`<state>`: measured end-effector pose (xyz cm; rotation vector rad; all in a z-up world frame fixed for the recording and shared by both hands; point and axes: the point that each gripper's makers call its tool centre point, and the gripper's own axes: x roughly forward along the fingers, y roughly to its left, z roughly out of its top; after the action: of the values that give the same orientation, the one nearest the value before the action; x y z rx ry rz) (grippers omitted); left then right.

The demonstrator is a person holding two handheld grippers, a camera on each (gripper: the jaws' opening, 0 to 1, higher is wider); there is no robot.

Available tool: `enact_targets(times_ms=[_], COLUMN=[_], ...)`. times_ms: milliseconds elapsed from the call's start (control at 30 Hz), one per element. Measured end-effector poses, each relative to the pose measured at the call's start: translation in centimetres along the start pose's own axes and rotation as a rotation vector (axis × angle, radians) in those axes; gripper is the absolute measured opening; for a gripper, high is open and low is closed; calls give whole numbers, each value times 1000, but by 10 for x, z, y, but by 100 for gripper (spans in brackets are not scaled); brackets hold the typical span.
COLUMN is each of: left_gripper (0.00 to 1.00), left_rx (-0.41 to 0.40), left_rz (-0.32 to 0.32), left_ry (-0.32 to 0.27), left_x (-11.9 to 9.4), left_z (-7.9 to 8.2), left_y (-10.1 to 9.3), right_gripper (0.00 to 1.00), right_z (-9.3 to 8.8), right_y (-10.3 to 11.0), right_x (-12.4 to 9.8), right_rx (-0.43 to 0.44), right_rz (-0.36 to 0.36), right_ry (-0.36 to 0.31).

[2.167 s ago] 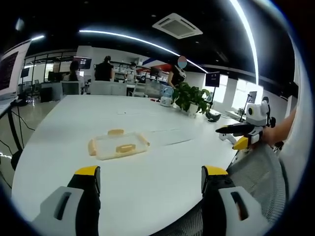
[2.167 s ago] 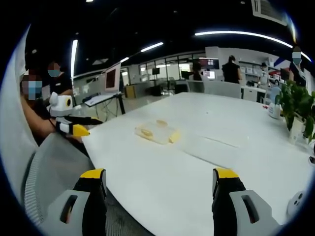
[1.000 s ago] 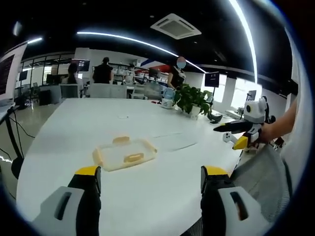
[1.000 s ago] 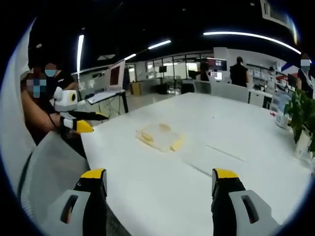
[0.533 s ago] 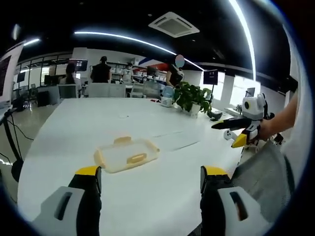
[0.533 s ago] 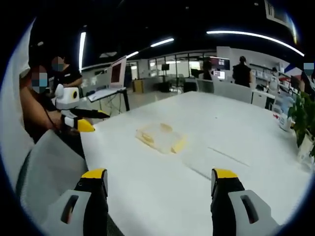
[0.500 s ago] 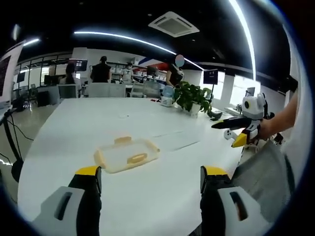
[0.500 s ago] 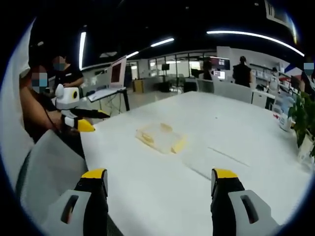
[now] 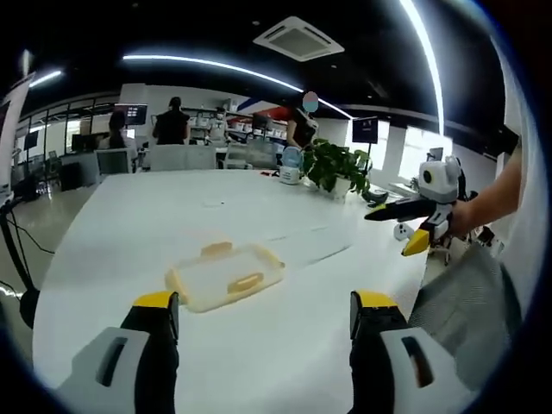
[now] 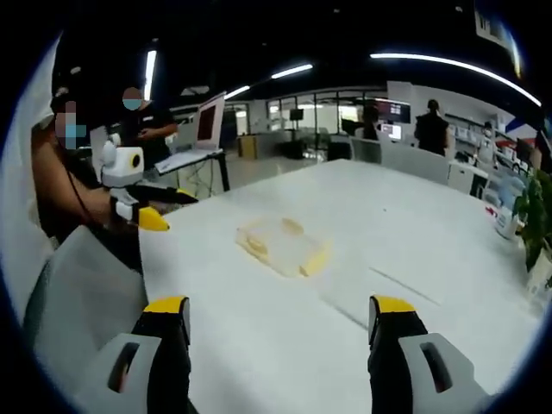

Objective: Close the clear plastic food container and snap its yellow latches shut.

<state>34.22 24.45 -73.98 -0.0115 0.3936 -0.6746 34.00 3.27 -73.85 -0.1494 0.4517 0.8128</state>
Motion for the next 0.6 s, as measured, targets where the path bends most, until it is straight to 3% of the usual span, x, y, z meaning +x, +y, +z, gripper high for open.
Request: enact_targets(times_ms=[600], left_gripper=[82], left_rx=[4], left_rz=[13], left_ry=[6], left_x=[9], left_z=[6], left_y=[23], right_gripper=[85], right_z=[7], right_y=[-7], right_x=[26], right_rx=[-25], right_rz=[42], right_ry=[23])
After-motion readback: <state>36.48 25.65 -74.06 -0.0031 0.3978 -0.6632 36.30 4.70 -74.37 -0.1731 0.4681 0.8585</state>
